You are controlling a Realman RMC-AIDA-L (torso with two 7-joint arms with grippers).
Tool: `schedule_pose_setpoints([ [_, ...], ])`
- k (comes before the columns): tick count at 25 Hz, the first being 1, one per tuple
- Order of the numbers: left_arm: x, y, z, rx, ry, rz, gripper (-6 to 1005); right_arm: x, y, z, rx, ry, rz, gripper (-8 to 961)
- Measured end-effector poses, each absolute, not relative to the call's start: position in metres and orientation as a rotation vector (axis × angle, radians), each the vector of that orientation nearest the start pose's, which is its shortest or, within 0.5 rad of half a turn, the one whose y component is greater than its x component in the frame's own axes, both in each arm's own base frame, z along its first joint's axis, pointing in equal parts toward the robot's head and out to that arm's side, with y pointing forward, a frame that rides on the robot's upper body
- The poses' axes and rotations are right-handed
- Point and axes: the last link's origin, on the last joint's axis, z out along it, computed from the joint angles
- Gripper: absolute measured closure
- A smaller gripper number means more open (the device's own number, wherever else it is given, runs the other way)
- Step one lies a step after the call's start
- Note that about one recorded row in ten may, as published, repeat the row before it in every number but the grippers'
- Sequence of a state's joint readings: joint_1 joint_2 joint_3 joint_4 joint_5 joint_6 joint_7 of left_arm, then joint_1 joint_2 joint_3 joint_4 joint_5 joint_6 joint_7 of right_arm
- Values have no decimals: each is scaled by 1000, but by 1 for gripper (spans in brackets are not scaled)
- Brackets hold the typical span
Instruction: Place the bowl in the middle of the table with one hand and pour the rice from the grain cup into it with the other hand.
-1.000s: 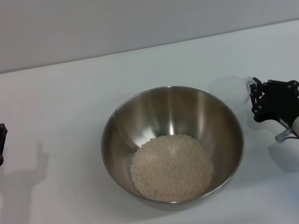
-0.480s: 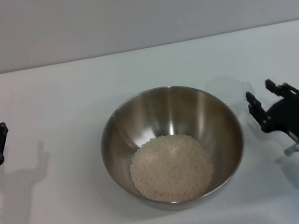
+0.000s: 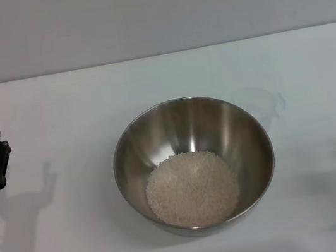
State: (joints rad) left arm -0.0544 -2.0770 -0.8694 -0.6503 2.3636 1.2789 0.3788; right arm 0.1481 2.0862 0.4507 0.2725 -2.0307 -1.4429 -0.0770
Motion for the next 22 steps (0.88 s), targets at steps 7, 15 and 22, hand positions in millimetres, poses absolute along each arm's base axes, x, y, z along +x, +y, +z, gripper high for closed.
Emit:
schedule_pose_setpoints([
  [7,-299,255,-17,-1442,-272,-611,186,365,177,17,-1303,379,697,343],
  [15,-307,251,-15,-1435,-317,-628,186,386,167,46,-1186,429,734,311],
  [22,-313,250,-12,-1411,-339,-616,186,383,172,45,-1191,421,747,127],
])
